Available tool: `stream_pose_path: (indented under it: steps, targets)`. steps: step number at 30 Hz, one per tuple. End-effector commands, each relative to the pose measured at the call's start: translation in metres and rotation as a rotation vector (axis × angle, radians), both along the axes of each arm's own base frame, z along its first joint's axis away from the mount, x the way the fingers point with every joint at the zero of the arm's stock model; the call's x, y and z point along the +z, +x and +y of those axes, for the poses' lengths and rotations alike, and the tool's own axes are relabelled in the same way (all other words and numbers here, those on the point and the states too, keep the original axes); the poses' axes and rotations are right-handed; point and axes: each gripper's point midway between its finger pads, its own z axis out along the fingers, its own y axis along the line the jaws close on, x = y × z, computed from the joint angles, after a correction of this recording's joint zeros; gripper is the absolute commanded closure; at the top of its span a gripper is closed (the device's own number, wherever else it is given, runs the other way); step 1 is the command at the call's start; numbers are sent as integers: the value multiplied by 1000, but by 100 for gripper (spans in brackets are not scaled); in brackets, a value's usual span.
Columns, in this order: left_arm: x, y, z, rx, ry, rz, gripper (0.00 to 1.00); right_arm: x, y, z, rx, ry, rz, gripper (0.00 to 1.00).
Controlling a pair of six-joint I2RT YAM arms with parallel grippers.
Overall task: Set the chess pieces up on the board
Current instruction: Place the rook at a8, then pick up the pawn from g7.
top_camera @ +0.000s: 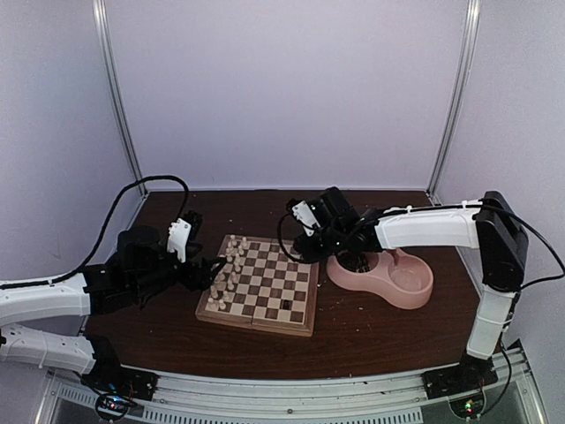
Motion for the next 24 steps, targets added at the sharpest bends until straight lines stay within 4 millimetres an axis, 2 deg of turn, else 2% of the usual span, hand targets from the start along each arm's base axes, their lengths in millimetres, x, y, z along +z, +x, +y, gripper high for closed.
stream_pose_path:
  steps: [1, 5, 14, 20, 24]
  targets:
    - [20, 3, -2, 1, -41, -39, 23, 4, -56, 34, 251, -48, 28, 57]
    - [19, 3, -2, 2, -37, -38, 23, 2, -82, 38, 323, -76, 65, 57]
    - [12, 5, -3, 4, -17, -28, 23, 4, -104, 34, 401, -108, 167, 57]
    - [11, 5, -4, 1, -12, -25, 23, -4, -123, 43, 497, -125, 243, 58]
    - [11, 5, -4, 1, -12, -26, 23, -10, -124, 44, 507, -146, 250, 60]
